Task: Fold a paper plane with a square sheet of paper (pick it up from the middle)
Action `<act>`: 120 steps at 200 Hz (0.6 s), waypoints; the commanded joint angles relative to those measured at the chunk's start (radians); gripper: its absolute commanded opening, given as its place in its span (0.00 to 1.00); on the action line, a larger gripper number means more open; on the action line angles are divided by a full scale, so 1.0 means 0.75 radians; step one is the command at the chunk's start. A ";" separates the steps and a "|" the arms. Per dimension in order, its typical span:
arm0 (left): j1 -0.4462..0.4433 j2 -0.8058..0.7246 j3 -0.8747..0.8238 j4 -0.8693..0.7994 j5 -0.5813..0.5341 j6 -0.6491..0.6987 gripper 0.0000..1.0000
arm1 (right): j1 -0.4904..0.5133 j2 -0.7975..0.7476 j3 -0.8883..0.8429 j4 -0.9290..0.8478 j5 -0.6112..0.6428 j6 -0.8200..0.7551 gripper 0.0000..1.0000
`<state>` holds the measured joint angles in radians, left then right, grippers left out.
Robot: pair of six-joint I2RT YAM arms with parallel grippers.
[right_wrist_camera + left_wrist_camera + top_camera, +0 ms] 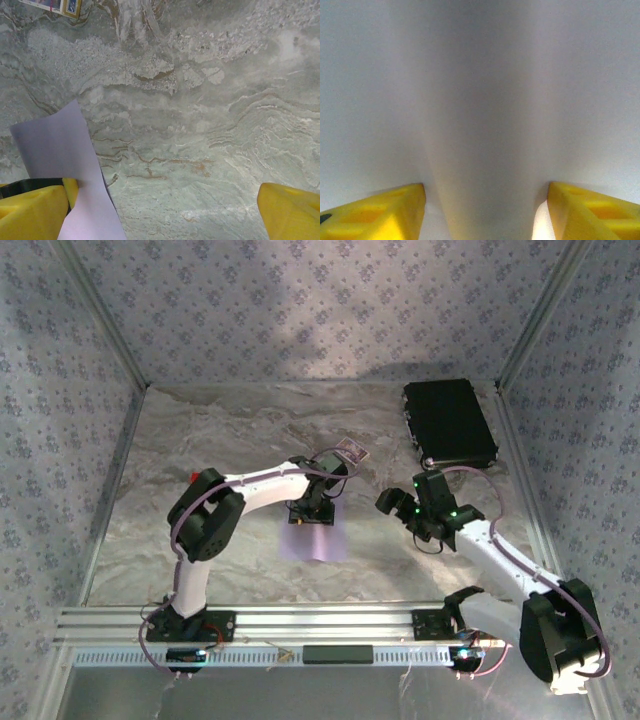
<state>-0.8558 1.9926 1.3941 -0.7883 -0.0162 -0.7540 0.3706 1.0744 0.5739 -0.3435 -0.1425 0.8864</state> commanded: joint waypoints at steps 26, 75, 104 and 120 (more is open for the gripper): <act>-0.010 -0.094 -0.056 0.096 0.001 0.009 0.48 | -0.009 -0.050 0.032 -0.070 0.055 0.056 0.99; -0.009 -0.222 -0.107 0.204 -0.005 -0.024 0.44 | -0.005 -0.072 0.019 -0.066 0.057 0.077 0.99; -0.001 -0.302 -0.136 0.318 0.086 -0.010 0.43 | -0.010 -0.101 0.022 -0.060 0.071 0.076 0.99; 0.020 -0.340 -0.176 0.414 0.185 -0.027 0.43 | -0.009 -0.126 0.034 -0.044 0.059 0.070 0.99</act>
<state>-0.8570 1.8008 1.2980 -0.5961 0.0189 -0.7586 0.3706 1.0138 0.5747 -0.3710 -0.1127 0.9279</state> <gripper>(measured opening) 0.432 0.991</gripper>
